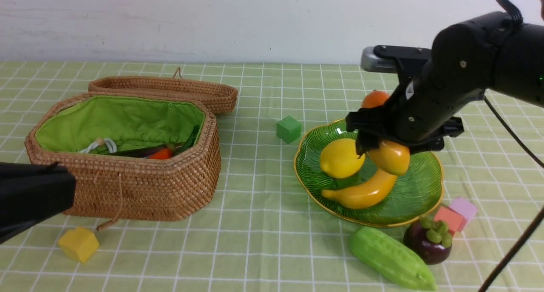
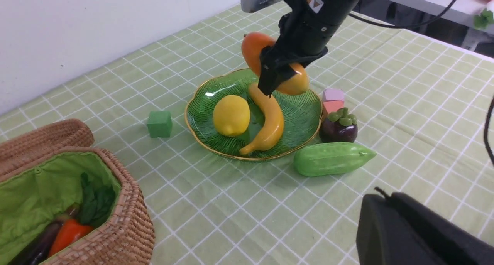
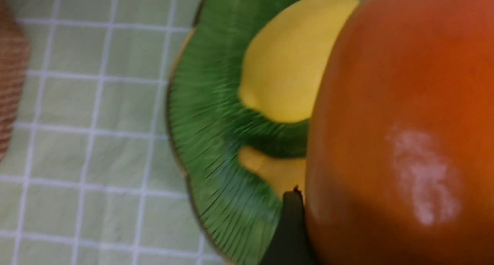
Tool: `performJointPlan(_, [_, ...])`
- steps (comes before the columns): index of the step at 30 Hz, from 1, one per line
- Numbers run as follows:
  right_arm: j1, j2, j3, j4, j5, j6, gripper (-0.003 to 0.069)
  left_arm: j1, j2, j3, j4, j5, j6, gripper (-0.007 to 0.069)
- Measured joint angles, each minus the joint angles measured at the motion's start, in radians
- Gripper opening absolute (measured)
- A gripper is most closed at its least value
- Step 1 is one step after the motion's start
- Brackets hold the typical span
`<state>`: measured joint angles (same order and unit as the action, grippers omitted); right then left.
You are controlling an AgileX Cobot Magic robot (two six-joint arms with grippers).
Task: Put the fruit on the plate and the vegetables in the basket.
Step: Use the right arm to grab a mango and put it into the right plate, then take a chayote with your right arm and place it on the basket on the left.
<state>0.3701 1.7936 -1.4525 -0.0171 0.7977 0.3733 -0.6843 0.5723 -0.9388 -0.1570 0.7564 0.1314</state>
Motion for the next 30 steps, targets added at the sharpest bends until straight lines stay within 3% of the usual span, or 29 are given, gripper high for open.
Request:
performJointPlan(10, [-0.09, 0.1, 0.0, 0.0, -0.038, 0.0, 0.0556, 0.0, 0.0, 0.0, -0.007, 0.001, 0.003, -0.0006])
performJointPlan(12, [-0.099, 0.099, 0.0, 0.0, -0.038, 0.0, 0.0574, 0.0, 0.0, 0.0, -0.007, 0.008, 0.003, -0.0005])
performJointPlan(15, [-0.101, 0.099, 0.0, 0.0, -0.029, 0.0, 0.0662, 0.0, 0.0, 0.0, -0.007, 0.029, 0.003, -0.0006])
performJointPlan(19, [-0.101, 0.096, 0.0, 0.003, 0.006, 0.0, 0.0677, 0.0, 0.0, 0.0, -0.007, 0.046, 0.003, -0.0003])
performJointPlan(26, [-0.101, -0.006, 0.0, 0.03, 0.068, -0.049, 0.0573, 0.0, 0.0, 0.0, -0.007, 0.048, 0.011, -0.0002])
performJointPlan(28, [-0.101, -0.07, 0.0, 0.066, 0.126, -0.107, 0.0504, 0.0, 0.0, 0.0, -0.007, 0.048, 0.022, -0.0002])
performJointPlan(29, [-0.101, -0.076, 0.0, 0.07, 0.134, -0.114, 0.0504, 0.0, 0.0, 0.0, -0.007, 0.048, 0.022, -0.0002])
performJointPlan(30, [-0.099, -0.121, 0.0, 0.09, 0.193, -0.158, 0.0443, 0.0, 0.0, 0.0, -0.007, 0.048, 0.025, -0.0002])
